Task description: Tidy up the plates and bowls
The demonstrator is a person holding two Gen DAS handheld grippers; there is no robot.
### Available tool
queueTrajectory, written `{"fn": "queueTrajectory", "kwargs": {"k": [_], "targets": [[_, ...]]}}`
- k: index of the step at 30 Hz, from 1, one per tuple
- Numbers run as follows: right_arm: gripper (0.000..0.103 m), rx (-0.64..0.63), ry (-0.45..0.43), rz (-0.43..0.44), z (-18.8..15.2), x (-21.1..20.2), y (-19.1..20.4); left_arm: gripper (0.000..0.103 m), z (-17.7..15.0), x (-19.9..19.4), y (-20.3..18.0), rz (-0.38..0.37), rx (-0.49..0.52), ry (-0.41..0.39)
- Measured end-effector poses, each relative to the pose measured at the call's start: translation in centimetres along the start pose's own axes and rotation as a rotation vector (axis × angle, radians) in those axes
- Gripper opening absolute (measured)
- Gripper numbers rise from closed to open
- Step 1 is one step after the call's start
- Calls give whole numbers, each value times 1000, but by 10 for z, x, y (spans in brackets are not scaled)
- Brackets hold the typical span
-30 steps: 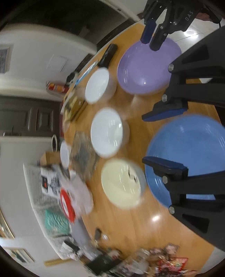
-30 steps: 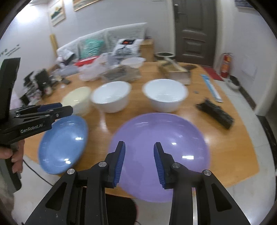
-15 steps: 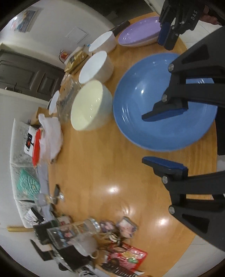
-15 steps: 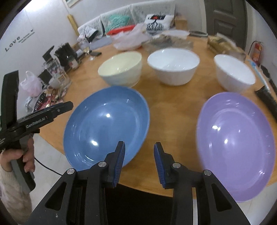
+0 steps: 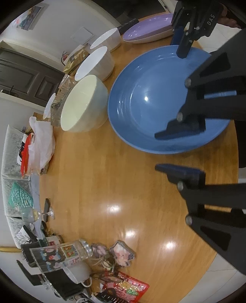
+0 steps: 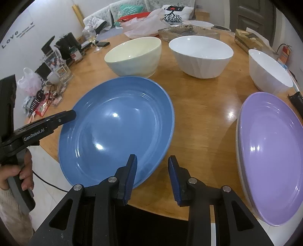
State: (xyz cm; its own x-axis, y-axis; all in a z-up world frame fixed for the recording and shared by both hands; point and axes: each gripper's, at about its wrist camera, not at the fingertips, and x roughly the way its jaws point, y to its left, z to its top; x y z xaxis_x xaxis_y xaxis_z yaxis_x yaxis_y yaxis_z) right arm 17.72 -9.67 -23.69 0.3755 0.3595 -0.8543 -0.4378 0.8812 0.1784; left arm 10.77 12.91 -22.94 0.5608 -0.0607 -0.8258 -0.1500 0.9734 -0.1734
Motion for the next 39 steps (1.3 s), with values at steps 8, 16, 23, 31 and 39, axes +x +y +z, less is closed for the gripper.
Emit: {"fn": "queueTrajectory", "kwargs": {"k": [8, 16, 23, 31, 39], "targets": [[19, -40, -10, -25, 1, 0, 5, 7, 0, 5, -3, 4, 13, 14], [19, -52, -24, -43, 0, -8, 9, 7, 1, -4, -8, 7, 28, 1], [19, -53, -64, -45, -2, -27, 8, 7, 6, -24, -15, -3, 30, -32], [19, -39, -108, -54, -9, -48, -1, 7, 10, -43, -38, -5, 67, -64], [19, 1, -160, -72, -16, -70, -27, 7, 16, -50, -76, -13, 130, -81]]}}
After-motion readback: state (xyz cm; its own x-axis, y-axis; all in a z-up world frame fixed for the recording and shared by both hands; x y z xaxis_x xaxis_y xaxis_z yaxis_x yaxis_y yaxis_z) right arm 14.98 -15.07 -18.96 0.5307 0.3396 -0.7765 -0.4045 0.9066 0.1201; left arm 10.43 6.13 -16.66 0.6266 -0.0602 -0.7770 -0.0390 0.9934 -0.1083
